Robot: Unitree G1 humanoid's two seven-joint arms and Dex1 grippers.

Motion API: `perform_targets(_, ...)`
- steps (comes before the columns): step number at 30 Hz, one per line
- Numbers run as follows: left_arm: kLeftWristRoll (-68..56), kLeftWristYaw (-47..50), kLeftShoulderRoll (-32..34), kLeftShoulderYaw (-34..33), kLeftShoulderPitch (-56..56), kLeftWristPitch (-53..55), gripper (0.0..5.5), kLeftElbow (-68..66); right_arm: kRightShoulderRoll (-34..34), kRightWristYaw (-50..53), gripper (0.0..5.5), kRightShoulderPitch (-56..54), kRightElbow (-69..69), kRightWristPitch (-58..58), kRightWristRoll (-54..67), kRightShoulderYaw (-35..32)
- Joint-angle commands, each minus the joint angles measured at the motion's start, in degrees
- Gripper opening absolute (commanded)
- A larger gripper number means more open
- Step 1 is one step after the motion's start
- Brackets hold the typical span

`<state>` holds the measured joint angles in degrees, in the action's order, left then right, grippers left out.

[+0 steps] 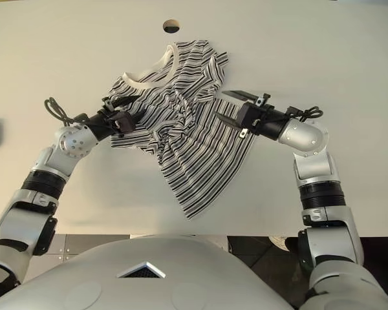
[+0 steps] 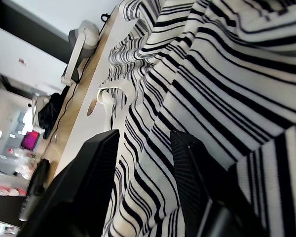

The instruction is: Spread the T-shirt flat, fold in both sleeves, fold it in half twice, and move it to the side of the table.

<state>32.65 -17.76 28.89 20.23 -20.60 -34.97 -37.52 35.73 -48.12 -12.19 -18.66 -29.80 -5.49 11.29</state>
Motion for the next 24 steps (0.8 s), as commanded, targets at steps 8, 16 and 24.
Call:
perform_targets(8, 42.00, 33.83, 11.24, 27.43, -19.71, 7.52, 1.91, -15.98, 8.71, -17.14, 2.33, 3.37, 12.07, 6.70, -12.71, 16.97)
perform_targets(16, 56.59, 56.45, 8.25, 41.09, -28.36, 11.54, 1.91, -22.51, 9.67, -25.37, 2.33, 7.68, 29.45, 17.94, -0.40, 21.00)
perform_targets(24, 57.21, 63.08, 11.15, 44.53, -31.50, 12.58, 1.91, -28.35, 10.28, -23.25, 2.33, 7.48, 31.38, 18.87, -1.01, 19.26)
